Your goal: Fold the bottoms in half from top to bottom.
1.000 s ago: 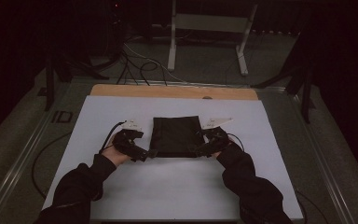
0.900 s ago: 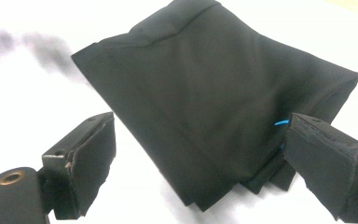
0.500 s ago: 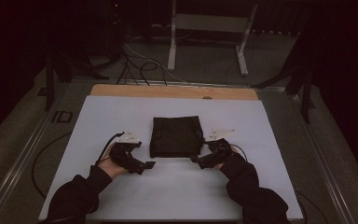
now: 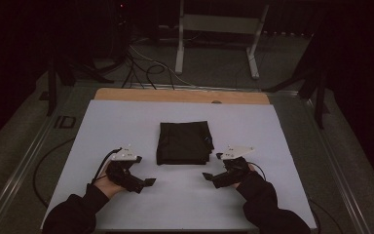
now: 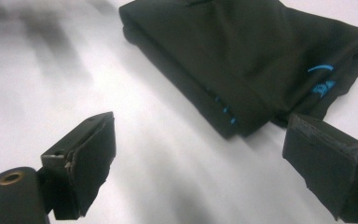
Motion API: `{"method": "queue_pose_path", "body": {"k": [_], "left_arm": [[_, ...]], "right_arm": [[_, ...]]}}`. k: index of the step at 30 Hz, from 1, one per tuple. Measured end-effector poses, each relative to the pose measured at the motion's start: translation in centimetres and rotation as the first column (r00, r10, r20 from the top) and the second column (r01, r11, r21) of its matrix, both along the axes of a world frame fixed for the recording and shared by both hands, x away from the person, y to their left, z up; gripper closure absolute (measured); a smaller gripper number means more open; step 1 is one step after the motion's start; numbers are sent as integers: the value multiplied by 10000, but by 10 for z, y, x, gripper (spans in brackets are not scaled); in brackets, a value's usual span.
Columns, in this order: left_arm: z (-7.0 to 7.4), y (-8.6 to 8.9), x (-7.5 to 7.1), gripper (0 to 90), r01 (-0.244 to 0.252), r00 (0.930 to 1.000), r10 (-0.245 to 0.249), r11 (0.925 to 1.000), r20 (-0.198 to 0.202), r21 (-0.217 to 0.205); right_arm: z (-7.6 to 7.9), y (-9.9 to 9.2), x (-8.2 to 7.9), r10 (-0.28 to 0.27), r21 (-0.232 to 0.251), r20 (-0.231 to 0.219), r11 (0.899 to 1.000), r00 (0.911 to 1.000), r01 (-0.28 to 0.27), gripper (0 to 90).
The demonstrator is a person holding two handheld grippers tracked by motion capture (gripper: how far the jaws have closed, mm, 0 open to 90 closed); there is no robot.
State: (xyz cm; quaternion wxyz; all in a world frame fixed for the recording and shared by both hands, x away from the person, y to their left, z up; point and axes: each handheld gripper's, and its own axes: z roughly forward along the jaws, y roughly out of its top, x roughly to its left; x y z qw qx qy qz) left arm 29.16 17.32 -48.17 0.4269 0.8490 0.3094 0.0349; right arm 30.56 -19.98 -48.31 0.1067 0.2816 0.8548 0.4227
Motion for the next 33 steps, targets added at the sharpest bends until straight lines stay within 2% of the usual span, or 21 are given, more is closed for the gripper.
{"method": "queue_pose_path", "body": {"k": [14,16,21,24,26,27,29,33], "left_arm": [[-6,18,-25,0,-98,9999,98,9999,-28,95],[-7,24,-30,0,-162,9999,162,9998,-33,87],[-10,33,-38,0,-284,9996,284,9993,-19,256],[-10,40,-42,0,-368,9993,368,9988,5,308],[-10,47,-45,0,-489,9988,490,9987,-51,160],[-10,50,-45,0,-530,9985,531,9985,-121,115],[-11,55,-47,0,-618,9981,619,9977,-53,262],[-10,60,-49,0,-784,9969,782,9966,64,242]], "right_arm": [[-3,-23,-22,-286,-156,-93,9995,9995,284,95],[-3,-33,-28,-447,-282,13,9986,9990,447,95],[-5,-43,-34,-578,-153,-98,9982,9983,576,95],[-5,-48,-37,-636,-243,2,9977,9980,636,95],[-7,-52,-39,-740,-310,52,9968,9972,741,96],[-7,-54,-39,-783,-307,-78,9965,9969,780,95],[-9,-55,-40,-867,-418,-3,9954,9962,866,95],[-11,-59,-41,-926,-633,23,9937,9957,926,96]]}}
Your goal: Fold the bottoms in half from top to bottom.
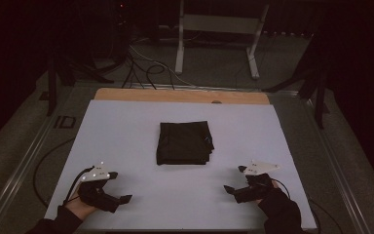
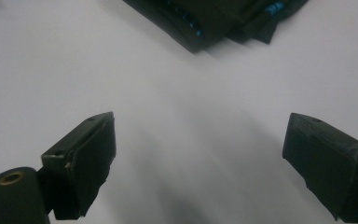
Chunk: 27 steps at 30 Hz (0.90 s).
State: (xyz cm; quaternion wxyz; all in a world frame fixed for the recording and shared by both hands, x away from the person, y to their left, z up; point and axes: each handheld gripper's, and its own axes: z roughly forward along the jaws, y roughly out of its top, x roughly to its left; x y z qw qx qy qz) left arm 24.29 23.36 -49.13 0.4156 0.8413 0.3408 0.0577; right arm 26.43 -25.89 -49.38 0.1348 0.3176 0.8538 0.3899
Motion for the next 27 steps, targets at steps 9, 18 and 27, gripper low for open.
{"method": "queue_pose_path", "body": {"k": [9,18,27], "left_arm": [[0,-1,-2,0,-91,9999,90,9999,59,46],[-3,-3,1,0,-336,9994,337,9994,94,-85],[-2,-5,0,0,-461,9988,463,9989,162,-89]], "right_arm": [[1,-15,-10,-536,-76,117,9985,9985,537,96],[-1,-14,-9,-675,-45,20,9977,9977,675,95],[4,-9,-4,-749,293,169,9968,9970,744,95]]}}
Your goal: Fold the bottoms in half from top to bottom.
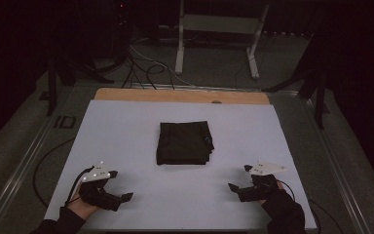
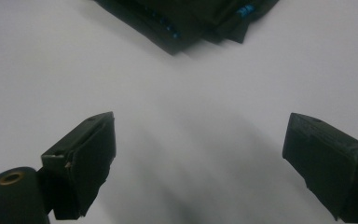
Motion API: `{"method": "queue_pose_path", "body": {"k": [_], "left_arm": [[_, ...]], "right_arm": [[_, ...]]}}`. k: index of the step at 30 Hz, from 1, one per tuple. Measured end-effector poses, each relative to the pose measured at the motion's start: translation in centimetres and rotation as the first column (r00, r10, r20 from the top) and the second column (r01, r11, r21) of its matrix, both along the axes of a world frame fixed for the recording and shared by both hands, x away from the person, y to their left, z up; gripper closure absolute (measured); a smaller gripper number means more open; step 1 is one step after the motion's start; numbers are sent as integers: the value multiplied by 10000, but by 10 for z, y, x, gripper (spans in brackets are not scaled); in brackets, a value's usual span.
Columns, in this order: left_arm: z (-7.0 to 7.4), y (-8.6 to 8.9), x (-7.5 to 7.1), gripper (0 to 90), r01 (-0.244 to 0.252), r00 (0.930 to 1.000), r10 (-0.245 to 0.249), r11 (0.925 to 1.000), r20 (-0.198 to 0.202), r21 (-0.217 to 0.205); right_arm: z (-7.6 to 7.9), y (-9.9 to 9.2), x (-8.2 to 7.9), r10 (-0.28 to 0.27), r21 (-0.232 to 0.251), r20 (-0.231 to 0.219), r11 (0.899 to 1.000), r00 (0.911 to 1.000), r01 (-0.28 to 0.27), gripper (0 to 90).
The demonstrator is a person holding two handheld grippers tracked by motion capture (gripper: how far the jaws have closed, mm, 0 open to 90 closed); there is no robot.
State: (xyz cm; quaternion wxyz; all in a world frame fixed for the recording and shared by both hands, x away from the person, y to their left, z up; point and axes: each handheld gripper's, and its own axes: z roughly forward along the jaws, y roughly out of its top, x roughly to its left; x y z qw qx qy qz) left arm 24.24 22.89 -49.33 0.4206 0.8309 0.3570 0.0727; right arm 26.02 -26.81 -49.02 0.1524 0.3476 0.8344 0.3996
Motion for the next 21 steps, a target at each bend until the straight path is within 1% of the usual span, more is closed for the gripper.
{"method": "queue_pose_path", "body": {"k": [2,4,6,9,12,13,21], "left_arm": [[0,-1,-1,0,18,10000,-18,10000,39,3],[0,-2,-1,0,9,10000,-9,10000,65,16],[0,-3,-2,0,64,9999,-65,10000,129,55],[1,-4,-2,0,78,9998,-79,9999,176,73],[0,-4,-2,0,62,9999,-63,10000,160,68],[0,-3,-2,0,67,9999,-67,10000,155,30],[1,-4,-2,0,62,9999,-62,10000,159,-35]], "right_arm": [[-1,1,-1,93,-2,82,10000,9999,-93,95],[-1,0,-2,158,95,21,9998,9999,-158,95],[-2,-1,-2,146,38,20,9999,9999,-146,96],[-2,-1,-3,137,84,-55,9999,9999,-136,96],[-3,0,-3,242,41,-9,9997,9997,-242,96],[-3,1,-4,241,-6,-58,9997,9997,-241,96],[-3,-1,-4,318,26,2,9995,9995,-318,96]]}}
